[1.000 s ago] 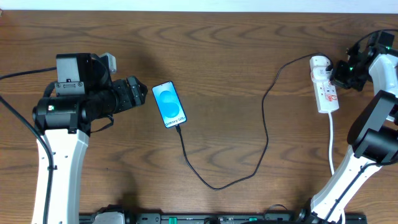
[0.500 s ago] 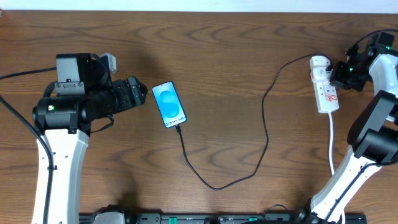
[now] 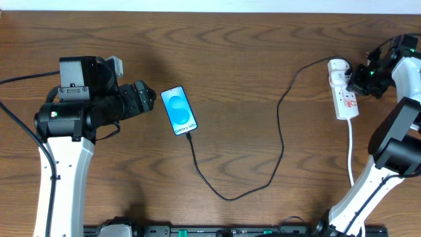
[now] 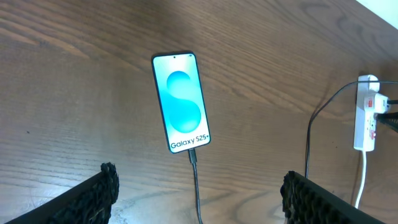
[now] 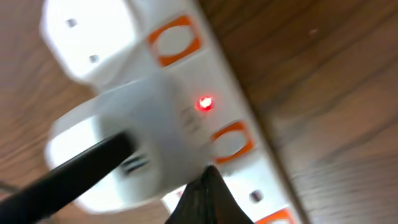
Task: Plug charger to phone and switch on socket
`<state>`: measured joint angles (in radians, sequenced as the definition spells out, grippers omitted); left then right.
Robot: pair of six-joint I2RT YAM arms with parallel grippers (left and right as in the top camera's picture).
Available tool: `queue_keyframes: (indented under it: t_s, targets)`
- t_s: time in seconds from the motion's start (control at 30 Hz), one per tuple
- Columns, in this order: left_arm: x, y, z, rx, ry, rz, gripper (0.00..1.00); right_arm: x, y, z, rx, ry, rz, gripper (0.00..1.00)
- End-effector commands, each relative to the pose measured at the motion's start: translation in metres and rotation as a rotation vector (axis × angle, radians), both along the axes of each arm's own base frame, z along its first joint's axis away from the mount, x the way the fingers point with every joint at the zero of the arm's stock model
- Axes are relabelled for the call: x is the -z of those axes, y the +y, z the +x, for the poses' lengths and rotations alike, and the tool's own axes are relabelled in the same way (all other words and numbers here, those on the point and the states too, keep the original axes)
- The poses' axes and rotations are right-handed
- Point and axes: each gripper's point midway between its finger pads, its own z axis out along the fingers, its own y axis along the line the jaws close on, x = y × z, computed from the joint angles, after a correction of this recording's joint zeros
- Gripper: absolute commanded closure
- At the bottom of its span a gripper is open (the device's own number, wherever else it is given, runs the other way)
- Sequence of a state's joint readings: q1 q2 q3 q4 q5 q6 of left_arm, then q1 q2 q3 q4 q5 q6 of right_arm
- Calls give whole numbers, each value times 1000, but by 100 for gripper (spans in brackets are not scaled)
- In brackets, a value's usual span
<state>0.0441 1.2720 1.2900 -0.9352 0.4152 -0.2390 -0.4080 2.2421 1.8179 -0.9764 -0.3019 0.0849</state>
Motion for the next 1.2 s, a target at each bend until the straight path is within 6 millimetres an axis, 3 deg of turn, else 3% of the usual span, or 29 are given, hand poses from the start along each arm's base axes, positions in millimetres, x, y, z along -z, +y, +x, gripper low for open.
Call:
queue_keyframes:
  t_s: [0.0, 0.33, 0.5, 0.6, 0.67, 0.7, 0.9, 1.07, 1.17]
  targets:
    - [0, 2, 1, -7, 2, 3, 15, -41, 15, 14, 2, -109, 47, 99]
    - [0, 2, 1, -8, 2, 3, 14, -34, 7, 7, 46, -61, 9, 99]
    - [0, 2, 1, -7, 0, 4, 14, -49, 13, -2, 44, -54, 24, 99]
    - [-1, 2, 3, -7, -6, 4, 10, -78, 20, -6, 29, -92, 17, 99]
    - [-2, 2, 4, -7, -12, 4, 9, -107, 31, -7, -25, -164, 26, 99]
    - [-2, 2, 4, -8, -13, 4, 1, -118, 36, -8, -46, -191, 32, 99]
    - [-2, 2, 4, -7, -12, 5, 2, -209, 99, -34, -270, -390, 38, 97]
    - [-2, 2, 4, -7, -12, 5, 2, -253, 147, -70, -450, -460, -28, 81]
    - [-2, 2, 4, -7, -12, 5, 2, -268, 165, -90, -495, -468, -78, 73]
